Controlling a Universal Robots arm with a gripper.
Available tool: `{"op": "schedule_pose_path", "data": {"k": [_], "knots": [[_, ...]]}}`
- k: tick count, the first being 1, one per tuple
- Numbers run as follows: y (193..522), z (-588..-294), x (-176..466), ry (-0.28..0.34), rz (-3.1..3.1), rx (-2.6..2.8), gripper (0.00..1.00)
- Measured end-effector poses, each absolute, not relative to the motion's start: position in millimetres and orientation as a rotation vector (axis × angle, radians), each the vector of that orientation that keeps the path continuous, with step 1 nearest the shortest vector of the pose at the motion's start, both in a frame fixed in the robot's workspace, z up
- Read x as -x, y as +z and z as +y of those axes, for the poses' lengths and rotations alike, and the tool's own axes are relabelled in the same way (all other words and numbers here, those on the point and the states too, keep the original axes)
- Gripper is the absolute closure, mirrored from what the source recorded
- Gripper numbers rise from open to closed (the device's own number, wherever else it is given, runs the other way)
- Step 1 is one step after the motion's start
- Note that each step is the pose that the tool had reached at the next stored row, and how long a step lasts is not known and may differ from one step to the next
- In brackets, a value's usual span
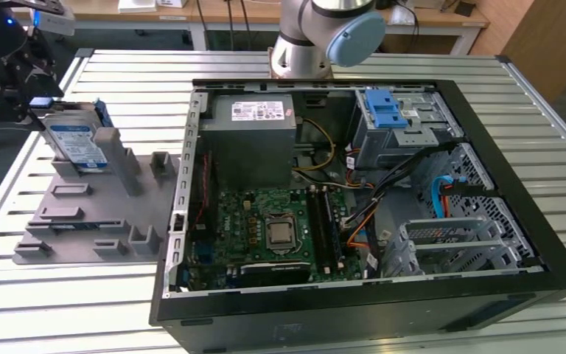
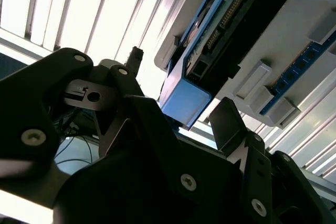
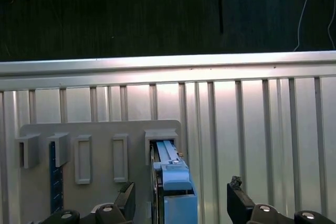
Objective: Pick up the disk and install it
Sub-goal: 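Pick up the disk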
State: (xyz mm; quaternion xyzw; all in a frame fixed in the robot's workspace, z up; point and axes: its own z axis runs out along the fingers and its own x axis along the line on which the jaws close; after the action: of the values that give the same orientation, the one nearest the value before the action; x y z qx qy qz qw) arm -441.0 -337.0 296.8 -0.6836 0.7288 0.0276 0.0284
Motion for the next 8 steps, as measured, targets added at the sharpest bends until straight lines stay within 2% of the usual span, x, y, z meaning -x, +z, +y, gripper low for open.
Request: {"op": "schedule_pose_path", "data": {"k": [8], "knots": [[295.5,-337.1,440.9,0.076,2.252,2.117,0.22]]}}
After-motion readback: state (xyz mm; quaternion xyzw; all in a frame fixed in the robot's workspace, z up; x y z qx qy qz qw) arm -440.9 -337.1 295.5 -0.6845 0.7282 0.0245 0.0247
